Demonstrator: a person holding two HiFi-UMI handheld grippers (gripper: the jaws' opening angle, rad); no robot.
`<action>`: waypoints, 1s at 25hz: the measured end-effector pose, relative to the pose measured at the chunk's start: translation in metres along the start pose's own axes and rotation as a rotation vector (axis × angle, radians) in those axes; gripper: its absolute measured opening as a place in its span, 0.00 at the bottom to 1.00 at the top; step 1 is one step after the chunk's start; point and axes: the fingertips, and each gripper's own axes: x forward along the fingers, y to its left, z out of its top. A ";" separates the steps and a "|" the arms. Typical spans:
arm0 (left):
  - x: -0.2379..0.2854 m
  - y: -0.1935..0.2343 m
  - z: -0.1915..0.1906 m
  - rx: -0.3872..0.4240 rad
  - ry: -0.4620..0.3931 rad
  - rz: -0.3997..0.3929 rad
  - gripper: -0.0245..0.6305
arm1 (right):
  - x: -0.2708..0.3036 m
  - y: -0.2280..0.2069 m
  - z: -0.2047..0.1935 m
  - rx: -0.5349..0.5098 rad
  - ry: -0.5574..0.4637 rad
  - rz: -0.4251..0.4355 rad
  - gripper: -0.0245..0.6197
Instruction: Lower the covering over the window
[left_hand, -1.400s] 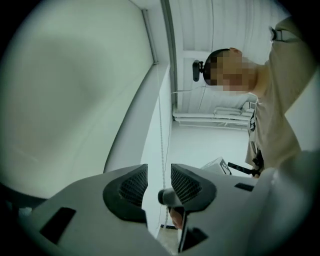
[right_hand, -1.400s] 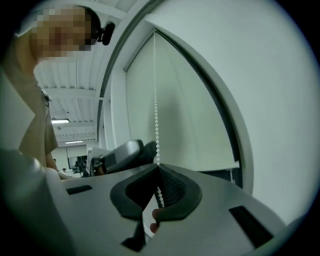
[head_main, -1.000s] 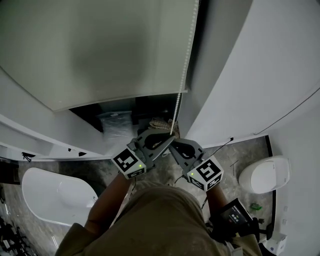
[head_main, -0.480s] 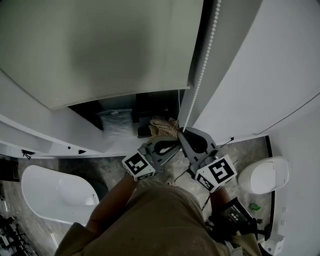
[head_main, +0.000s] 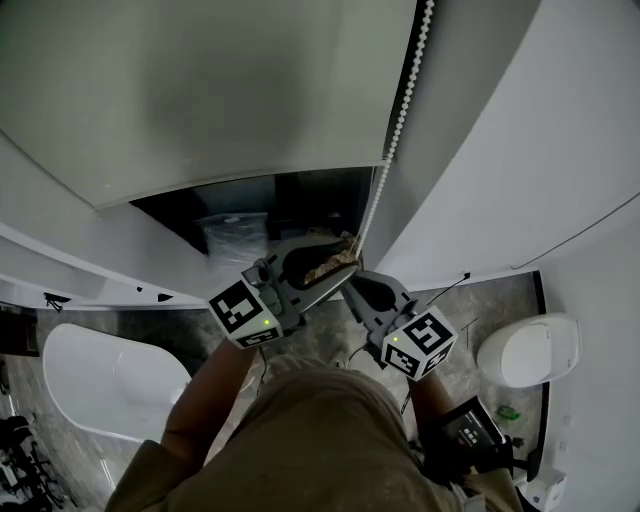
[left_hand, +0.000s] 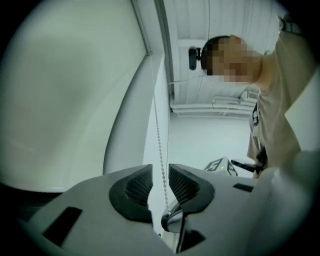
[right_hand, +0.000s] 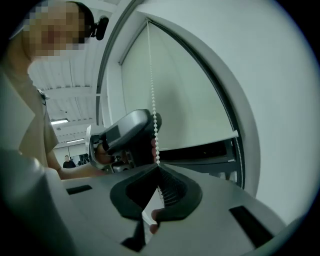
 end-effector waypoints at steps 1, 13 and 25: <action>0.006 -0.002 -0.002 0.025 0.027 -0.009 0.17 | 0.001 0.001 0.001 -0.005 -0.002 0.000 0.05; 0.006 0.000 -0.062 0.016 0.076 0.007 0.06 | -0.035 -0.012 0.057 -0.027 -0.208 0.013 0.33; -0.006 -0.005 -0.103 -0.041 0.157 -0.020 0.07 | -0.012 -0.020 0.050 -0.137 -0.138 -0.097 0.05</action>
